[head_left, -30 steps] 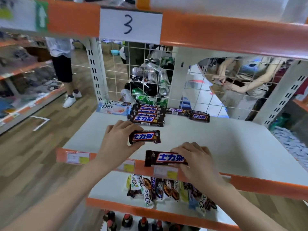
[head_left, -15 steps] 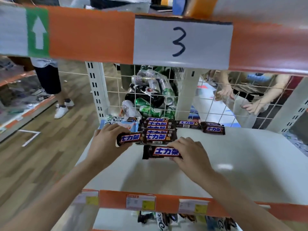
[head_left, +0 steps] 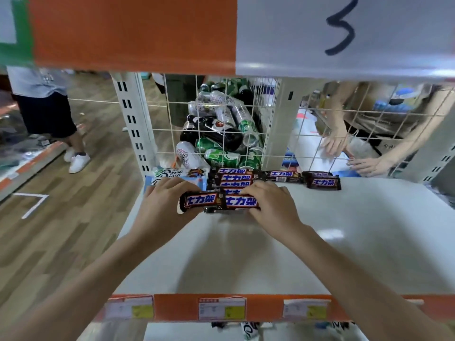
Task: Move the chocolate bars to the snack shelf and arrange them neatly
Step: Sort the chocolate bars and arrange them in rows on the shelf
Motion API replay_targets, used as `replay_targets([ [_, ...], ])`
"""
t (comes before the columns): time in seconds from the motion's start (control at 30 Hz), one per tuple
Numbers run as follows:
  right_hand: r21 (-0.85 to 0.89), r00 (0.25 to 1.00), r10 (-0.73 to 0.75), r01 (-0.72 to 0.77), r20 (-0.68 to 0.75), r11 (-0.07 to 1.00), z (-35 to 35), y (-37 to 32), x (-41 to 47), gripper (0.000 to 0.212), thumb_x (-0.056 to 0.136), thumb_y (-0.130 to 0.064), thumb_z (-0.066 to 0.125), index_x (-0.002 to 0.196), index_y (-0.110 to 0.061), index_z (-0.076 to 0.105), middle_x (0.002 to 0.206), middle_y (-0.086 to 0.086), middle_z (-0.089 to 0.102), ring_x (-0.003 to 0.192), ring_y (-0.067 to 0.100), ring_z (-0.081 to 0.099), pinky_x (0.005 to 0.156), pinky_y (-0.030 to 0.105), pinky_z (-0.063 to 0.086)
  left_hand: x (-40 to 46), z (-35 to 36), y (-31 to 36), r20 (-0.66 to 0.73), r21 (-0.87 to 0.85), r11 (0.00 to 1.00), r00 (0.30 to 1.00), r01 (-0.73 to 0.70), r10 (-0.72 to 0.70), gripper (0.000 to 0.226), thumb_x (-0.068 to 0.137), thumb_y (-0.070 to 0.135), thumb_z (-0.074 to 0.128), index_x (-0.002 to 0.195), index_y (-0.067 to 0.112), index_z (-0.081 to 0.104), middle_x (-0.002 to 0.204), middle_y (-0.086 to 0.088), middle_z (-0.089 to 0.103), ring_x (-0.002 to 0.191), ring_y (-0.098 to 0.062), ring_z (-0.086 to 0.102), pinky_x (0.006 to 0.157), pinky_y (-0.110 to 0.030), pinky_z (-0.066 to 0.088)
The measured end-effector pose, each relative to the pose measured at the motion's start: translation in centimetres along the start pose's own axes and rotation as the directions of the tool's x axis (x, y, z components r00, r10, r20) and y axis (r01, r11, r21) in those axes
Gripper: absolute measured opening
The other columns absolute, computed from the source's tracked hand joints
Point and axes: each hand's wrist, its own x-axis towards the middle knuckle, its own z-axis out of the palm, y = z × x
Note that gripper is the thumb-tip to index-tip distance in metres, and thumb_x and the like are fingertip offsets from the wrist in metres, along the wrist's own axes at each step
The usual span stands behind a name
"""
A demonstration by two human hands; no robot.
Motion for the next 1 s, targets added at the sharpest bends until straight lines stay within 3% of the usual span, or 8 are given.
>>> replay_targets([
  [0.1, -0.003, 0.997, 0.011, -0.01, 0.081, 1.0, 0.0, 0.0, 0.5, 0.046, 0.079, -0.033, 0.071, 0.121, -0.032, 0.054, 0.115, -0.01, 0.054, 0.109, 0.014, 0.046, 0.081, 0.031, 0.028, 0.0, 0.2, -0.1, -0.005, 0.019, 1.0, 1.0, -0.011, 0.011, 0.025, 0.074, 0.032, 0.075, 0.097, 0.029, 0.066, 0.095, 0.013, 0.062, 0.094, -0.015, 0.053, 0.078, -0.03, 0.032],
  [0.2, 0.012, 0.991, 0.013, -0.015, 0.132, 1.0, -0.1, 0.2, 0.6, 0.055, 0.072, -0.045, 0.073, 0.122, -0.034, 0.052, 0.115, -0.011, 0.052, 0.109, 0.013, 0.044, 0.081, 0.031, 0.027, -0.1, 0.3, -0.2, 0.01, 0.019, 0.999, 1.0, -0.028, 0.028, 0.025, 0.074, 0.033, 0.075, 0.098, 0.028, 0.067, 0.095, 0.013, 0.062, 0.095, -0.015, 0.052, 0.08, -0.031, 0.035],
  [0.4, 0.054, 0.995, -0.018, 0.013, 0.098, 0.998, -0.2, 0.5, 0.1, 0.041, 0.071, -0.045, 0.074, 0.106, -0.032, 0.057, 0.109, -0.013, 0.055, 0.104, 0.011, 0.048, 0.077, 0.029, 0.026, -0.2, 0.5, -0.1, 0.04, 0.012, 1.0, 0.999, -0.018, 0.018, 0.027, 0.074, 0.032, 0.075, 0.099, 0.026, 0.067, 0.094, 0.009, 0.063, 0.094, -0.019, 0.053, 0.083, -0.041, 0.042],
  [0.7, 0.05, 0.997, 0.019, -0.023, 0.076, 0.998, 0.6, 0.3, 0.1, 0.039, 0.073, -0.046, 0.072, 0.103, -0.03, 0.055, 0.106, -0.01, 0.055, 0.102, 0.014, 0.047, 0.075, 0.03, 0.028, 0.0, 0.9, 0.4, 0.051, -0.005, 1.0, 0.998, -0.022, 0.023, 0.031, 0.073, 0.028, 0.077, 0.102, 0.024, 0.067, 0.096, 0.008, 0.063, 0.094, -0.02, 0.052, 0.084, -0.046, 0.043],
  [0.9, 0.027, 0.996, 0.01, -0.012, 0.087, 1.0, -0.1, 0.7, -0.5, 0.055, 0.071, -0.055, 0.07, 0.117, -0.03, 0.052, 0.117, -0.008, 0.053, 0.112, 0.015, 0.043, 0.081, 0.033, 0.03, 0.1, 1.7, 1.1, 0.045, 0.011, 0.999, 0.998, -0.045, 0.045, 0.033, 0.072, 0.029, 0.077, 0.104, 0.024, 0.067, 0.098, 0.008, 0.064, 0.097, -0.019, 0.053, 0.081, -0.033, 0.032],
  [1.0, 0.028, 0.998, 0.019, -0.02, 0.063, 0.999, -0.8, 1.4, -1.4, 0.052, 0.075, -0.054, 0.067, 0.119, -0.03, 0.051, 0.118, -0.008, 0.053, 0.112, 0.015, 0.043, 0.081, 0.033, 0.03, 0.3, 2.5, 1.9, 0.053, 0.015, 0.998, 0.997, -0.053, 0.052, 0.035, 0.072, 0.029, 0.077, 0.106, 0.024, 0.066, 0.102, 0.007, 0.064, 0.099, -0.02, 0.052, 0.08, -0.031, 0.029],
])
